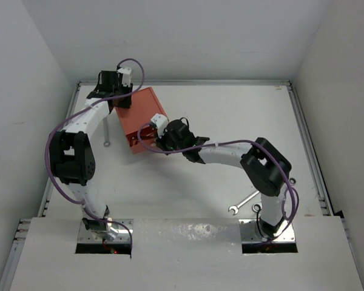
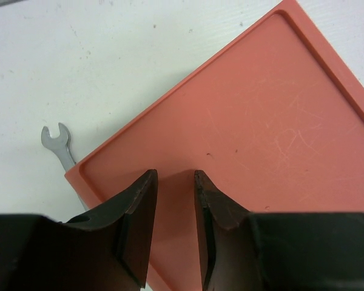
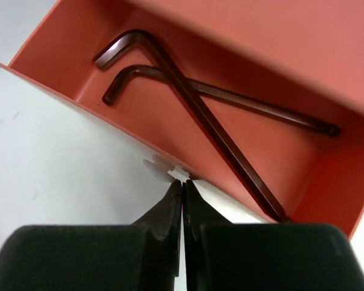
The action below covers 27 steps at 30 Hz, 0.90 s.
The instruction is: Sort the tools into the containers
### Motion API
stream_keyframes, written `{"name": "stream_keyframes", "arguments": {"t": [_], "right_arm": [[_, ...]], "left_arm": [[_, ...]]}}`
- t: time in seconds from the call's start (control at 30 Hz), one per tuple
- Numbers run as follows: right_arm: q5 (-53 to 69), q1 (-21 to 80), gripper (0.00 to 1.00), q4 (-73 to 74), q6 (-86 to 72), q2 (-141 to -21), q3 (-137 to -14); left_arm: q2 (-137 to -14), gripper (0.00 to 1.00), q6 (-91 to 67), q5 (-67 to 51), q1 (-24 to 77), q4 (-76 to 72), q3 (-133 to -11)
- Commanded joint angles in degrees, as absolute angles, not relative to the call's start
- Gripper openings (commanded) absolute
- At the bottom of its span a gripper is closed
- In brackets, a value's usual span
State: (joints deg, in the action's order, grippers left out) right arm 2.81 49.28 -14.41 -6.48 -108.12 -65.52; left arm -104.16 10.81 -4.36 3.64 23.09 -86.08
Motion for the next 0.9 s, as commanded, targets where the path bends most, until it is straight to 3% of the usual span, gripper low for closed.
{"name": "stream_keyframes", "arguments": {"t": [0.0,0.33,0.53,0.67,0.77,0.8,0.87], "right_arm": [[-4.0,49.2,0.00,-22.4,-6.8,-110.5,-71.8],[-14.9,48.7,0.00,-25.3,-11.9,-119.3,-79.1],[-12.5,48.8,0.00,-24.2,-16.0,-120.3,-80.0],[-10.5,49.0,0.00,-25.6,-19.4,-116.9,-73.7],[-10.9,49.5,0.18,-26.2,-21.1,-117.2,-71.4],[-10.9,49.6,0.29,-25.4,-21.7,-117.9,-72.2],[-10.4,49.7,0.34,-25.5,-24.2,-119.8,-73.1]], "left_arm": [[-105.6,0.28,12.3,-5.8,3.0,24.9,-82.8],[-105.8,0.28,13.0,-8.1,2.9,22.9,-78.3],[-106.4,0.28,12.2,-9.4,2.9,22.5,-78.2],[-106.7,0.28,12.1,-9.8,3.0,22.6,-78.9],[-107.1,0.28,11.8,-10.0,2.9,22.5,-79.5],[-107.3,0.28,11.7,-10.2,2.9,22.5,-79.6],[-107.4,0.28,11.3,-10.5,2.9,22.4,-80.1]]}}
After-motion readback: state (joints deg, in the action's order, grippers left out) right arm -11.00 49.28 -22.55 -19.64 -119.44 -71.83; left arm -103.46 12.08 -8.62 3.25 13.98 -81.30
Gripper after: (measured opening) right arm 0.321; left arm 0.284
